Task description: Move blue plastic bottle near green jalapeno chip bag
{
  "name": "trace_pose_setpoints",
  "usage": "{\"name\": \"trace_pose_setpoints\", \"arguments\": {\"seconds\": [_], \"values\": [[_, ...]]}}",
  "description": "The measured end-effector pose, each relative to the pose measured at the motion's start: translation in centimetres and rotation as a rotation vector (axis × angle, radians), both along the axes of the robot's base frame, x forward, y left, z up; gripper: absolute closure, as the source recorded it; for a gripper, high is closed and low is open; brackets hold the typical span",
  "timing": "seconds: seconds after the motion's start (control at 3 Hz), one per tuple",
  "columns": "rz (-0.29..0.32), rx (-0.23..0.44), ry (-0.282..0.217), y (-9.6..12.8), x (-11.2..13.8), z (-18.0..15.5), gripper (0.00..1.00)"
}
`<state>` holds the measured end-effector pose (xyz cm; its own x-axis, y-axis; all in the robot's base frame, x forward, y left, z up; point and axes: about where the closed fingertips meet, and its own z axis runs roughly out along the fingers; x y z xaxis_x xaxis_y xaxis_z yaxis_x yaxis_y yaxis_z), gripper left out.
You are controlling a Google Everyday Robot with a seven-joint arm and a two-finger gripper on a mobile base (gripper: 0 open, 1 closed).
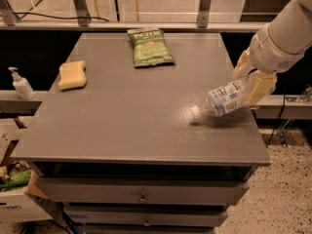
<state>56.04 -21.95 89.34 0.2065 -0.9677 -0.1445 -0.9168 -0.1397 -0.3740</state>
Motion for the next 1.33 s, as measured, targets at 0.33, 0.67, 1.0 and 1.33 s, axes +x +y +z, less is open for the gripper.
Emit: {"name": "trace_pose_setpoints", "arguments": {"seconds": [0.33,0.67,1.0,1.33], "values": [[-0.012,0.092,-0.063,-0.8,4.3,1.9,1.0],[-0.01,0.155,-0.126,0.1,7.7,2.8,1.0],[0.005,0.172,-0.188,2.2,10.7,2.4,1.0],[0.036,0.157,-0.223,4.6,13.2,0.9,1.0]]}}
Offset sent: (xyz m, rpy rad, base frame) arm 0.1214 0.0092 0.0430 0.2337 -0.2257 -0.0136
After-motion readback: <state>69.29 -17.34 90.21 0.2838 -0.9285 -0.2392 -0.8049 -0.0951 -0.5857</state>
